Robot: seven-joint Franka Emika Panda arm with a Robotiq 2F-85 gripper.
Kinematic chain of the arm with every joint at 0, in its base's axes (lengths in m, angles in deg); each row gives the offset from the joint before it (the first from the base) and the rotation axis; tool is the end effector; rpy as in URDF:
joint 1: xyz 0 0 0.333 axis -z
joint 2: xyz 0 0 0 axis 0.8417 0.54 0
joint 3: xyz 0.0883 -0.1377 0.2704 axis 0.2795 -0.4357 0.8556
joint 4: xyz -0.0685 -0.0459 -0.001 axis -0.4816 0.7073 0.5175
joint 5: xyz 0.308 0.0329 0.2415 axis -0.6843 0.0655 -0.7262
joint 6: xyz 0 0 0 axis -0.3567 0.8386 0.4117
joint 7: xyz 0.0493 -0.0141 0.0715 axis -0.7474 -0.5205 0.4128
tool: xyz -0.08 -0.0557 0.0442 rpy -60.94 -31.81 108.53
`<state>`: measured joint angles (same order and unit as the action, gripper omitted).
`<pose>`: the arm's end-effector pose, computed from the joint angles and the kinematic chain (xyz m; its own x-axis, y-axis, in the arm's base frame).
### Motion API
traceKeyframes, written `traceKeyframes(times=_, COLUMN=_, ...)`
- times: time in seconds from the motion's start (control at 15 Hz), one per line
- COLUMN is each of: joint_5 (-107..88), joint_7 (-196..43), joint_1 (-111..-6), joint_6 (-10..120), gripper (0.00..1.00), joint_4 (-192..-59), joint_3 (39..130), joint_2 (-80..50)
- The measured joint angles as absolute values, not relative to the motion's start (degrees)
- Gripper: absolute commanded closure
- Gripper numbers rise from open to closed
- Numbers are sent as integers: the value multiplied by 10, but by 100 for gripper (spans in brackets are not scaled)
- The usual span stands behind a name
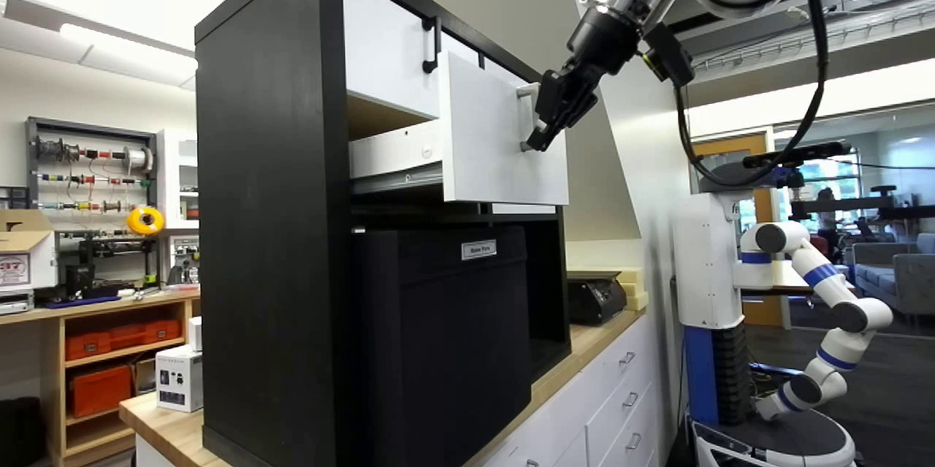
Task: Close the drawer
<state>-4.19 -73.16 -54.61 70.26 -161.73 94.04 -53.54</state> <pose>0.4845 0.0322 0.6073 0.7228 0.0266 0.6905 -0.0270 -0.9974 0.0666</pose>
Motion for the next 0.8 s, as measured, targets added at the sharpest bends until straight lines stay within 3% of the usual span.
traceKeyframes(times=0.8, joint_5=-41, joint_7=-746, joint_1=-548, joint_6=711, gripper=96, joint_4=-1404, joint_3=931, joint_2=-326)
